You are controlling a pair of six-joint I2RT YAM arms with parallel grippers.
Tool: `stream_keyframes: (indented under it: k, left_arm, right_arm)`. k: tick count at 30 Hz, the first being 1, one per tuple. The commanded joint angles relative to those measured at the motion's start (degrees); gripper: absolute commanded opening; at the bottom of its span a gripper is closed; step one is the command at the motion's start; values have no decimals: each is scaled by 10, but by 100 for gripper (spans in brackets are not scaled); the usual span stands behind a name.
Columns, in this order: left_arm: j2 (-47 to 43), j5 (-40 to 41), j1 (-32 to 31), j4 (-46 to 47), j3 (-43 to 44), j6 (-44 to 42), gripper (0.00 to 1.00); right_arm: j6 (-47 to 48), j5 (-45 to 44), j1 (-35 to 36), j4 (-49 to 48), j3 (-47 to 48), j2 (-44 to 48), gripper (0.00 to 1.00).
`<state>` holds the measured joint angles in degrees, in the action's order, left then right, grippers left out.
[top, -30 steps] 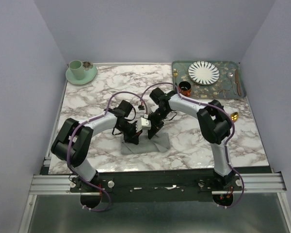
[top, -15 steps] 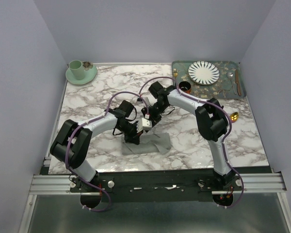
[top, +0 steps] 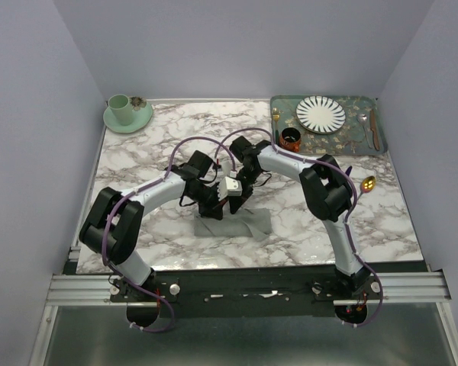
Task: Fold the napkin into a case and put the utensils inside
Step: Fold the 2/3-rectangle-folded napkin at the center of the board.
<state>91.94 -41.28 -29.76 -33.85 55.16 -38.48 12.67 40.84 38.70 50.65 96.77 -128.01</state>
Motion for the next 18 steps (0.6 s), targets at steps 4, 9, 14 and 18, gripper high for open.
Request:
stream_keyframes:
  k: [4,9,14,18]
  left_arm:
    - [36,36,1,37,21,24,0]
    - [61,54,1,41,29,31,0]
    - [77,59,1,31,28,24,0]
    - [82,59,1,22,26,15,0]
  right_arm:
    - [25,-25,4,-2,-3,-22,19]
    - [24,-24,4,1,3,-19,18]
    - [7,-28,2,1,-7,8,19]
    - [-15,-19,-16,1,-11,35,23]
